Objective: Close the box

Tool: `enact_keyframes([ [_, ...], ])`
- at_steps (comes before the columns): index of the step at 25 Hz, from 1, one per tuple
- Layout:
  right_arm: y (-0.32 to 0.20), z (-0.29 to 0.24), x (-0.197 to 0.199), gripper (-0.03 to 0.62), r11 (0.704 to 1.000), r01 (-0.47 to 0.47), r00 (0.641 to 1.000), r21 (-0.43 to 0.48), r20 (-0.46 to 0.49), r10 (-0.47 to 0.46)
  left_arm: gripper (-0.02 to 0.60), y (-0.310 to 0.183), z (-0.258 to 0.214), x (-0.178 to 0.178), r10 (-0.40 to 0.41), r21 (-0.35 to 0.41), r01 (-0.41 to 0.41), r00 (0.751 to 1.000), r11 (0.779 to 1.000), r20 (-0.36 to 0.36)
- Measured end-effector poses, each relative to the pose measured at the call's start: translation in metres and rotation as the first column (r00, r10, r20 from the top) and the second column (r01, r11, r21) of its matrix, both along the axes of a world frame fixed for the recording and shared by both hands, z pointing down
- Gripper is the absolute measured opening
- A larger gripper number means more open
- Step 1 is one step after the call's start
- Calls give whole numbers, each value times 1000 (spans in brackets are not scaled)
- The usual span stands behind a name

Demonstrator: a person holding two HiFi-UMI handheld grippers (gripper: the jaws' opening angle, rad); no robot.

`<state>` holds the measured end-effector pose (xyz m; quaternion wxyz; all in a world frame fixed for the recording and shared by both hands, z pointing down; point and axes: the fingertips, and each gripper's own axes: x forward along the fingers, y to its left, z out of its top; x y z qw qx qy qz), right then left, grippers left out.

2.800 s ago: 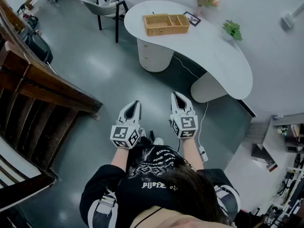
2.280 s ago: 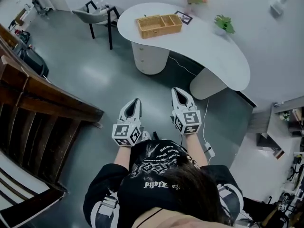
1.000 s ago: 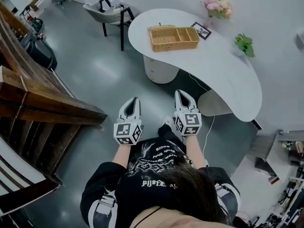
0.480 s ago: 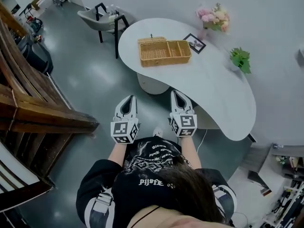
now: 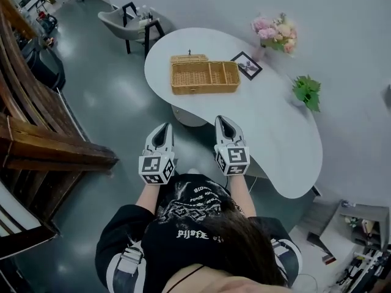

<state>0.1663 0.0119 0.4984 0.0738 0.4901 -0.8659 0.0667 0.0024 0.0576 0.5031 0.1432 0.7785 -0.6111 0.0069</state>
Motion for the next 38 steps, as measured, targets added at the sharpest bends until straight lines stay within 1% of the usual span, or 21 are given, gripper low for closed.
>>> enact_keyframes([
  [5, -16, -1, -3, 25, 999, 38, 999, -21, 26, -38, 28, -13, 2, -5, -31, -19, 31, 999, 999, 9],
  [9, -29, 0, -7, 25, 999, 49, 998, -24, 30, -49, 28, -27, 3, -10, -36, -23, 37, 999, 999, 4],
  [13, -50, 1, -10, 25, 999, 29, 999, -21, 29, -28, 28, -49, 4, -15, -29, -20, 29, 1000, 999, -4],
  [18, -83, -12, -17, 25, 1000, -9, 997, 0, 76, 10, 28, -86, -3, -32, -31, -13, 31, 1000, 999, 0],
  [22, -110, -12, -27, 25, 999, -35, 999, -9, 39, 35, 28, -120, -3, -44, -10, -21, 10, 1000, 1000, -8],
  [24, -128, -14, -32, 25, 999, -42, 998, -8, 41, 42, 28, -140, -3, -51, -1, -21, 0, 1000, 1000, -16],
  [27, -154, -12, -39, 25, 997, -57, 995, -42, 83, 61, 28, -169, -2, -61, 6, -25, -7, 1000, 1000, -31],
  [31, -182, -11, -52, 25, 995, -77, 996, -65, 38, 80, 28, -204, 1, -79, 2, -35, -3, 999, 999, -39],
  [36, -223, -12, -60, 25, 984, -139, 989, -110, 32, 143, 28, -249, 0, -92, 55, -26, -56, 997, 998, -47],
  [38, -238, -9, -65, 25, 979, -140, 989, -146, 29, 146, 28, -264, 1, -96, 80, -30, -81, 996, 996, -49],
])
